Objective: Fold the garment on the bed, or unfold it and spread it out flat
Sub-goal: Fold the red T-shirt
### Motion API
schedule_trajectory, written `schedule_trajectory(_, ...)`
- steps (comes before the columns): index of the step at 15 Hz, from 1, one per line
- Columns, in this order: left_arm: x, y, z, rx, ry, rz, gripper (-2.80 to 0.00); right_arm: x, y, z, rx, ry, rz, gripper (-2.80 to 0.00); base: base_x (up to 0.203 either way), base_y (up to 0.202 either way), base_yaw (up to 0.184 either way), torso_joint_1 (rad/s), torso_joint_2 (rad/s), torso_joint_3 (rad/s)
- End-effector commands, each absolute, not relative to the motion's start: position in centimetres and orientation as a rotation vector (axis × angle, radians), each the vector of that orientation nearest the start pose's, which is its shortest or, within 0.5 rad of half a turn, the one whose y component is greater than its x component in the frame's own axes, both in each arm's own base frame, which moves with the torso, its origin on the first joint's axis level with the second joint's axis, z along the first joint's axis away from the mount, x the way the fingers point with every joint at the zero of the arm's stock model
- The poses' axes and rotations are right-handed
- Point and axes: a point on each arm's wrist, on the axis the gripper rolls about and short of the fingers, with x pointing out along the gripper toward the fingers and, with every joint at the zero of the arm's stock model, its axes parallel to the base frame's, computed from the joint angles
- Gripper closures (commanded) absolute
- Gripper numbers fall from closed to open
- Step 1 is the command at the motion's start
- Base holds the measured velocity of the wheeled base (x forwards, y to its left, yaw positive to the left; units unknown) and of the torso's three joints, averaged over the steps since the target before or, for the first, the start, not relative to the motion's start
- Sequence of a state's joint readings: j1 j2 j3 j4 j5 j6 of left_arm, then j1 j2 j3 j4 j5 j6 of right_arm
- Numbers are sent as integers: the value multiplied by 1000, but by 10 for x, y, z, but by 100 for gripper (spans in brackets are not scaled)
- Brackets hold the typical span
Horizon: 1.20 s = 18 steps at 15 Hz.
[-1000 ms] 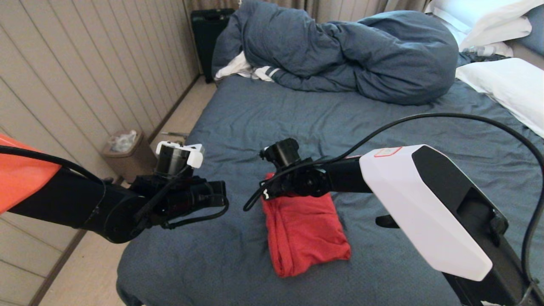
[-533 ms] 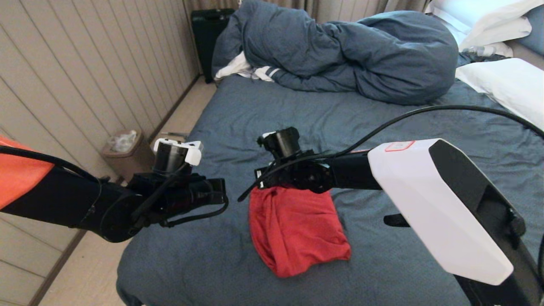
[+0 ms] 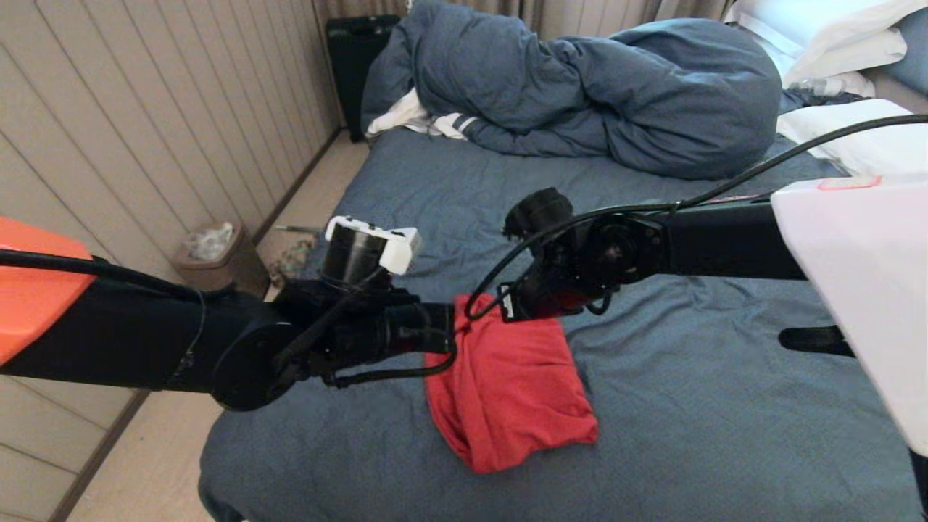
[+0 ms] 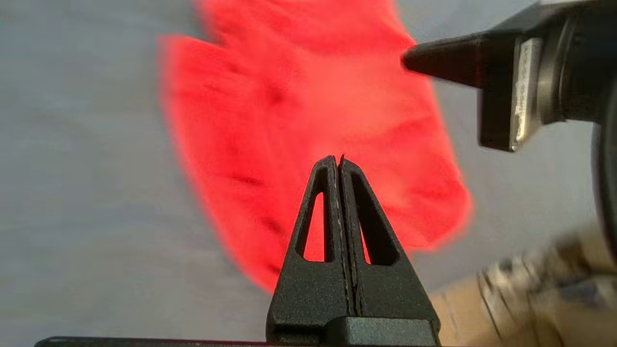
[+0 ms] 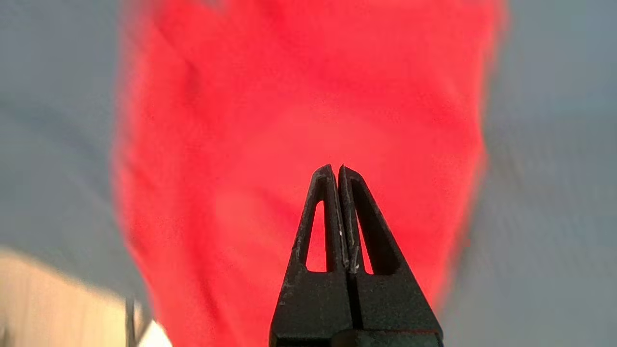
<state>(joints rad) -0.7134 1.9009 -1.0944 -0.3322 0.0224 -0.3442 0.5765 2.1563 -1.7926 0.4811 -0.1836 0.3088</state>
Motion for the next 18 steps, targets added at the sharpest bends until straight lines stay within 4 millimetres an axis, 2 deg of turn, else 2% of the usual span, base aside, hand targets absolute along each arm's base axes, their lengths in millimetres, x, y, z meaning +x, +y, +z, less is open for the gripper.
schedule_trajectory(1, 279, -261, 141, -123, 617, -628, 0, 346, 205, 186, -24, 899, 210, 0, 0, 0, 0, 0, 0, 0)
schedule_trajectory(3, 281, -280, 113, -90, 682, -649, 0, 340, 189, 174, 1, 991, 231, 0, 0, 0, 0, 0, 0, 0)
schedule_trajectory(5, 285, -288, 97, -69, 712, -651, 0, 334, 181, 160, 3, 1060, 231, 0, 0, 0, 0, 0, 0, 0)
schedule_trajectory(9, 276, -278, 72, -3, 784, -636, 0, 325, 176, 130, -12, 1125, 224, 0, 0, 0, 0, 0, 0, 0)
schedule_trajectory(14, 276, -276, 65, 5, 789, -632, 0, 326, 177, 105, -12, 1132, 226, 0, 0, 0, 0, 0, 0, 0)
schedule_trajectory(18, 295, -267, 74, -21, 729, -606, 0, 323, 165, 94, -16, 1174, 193, 0, 0, 0, 0, 0, 0, 0)
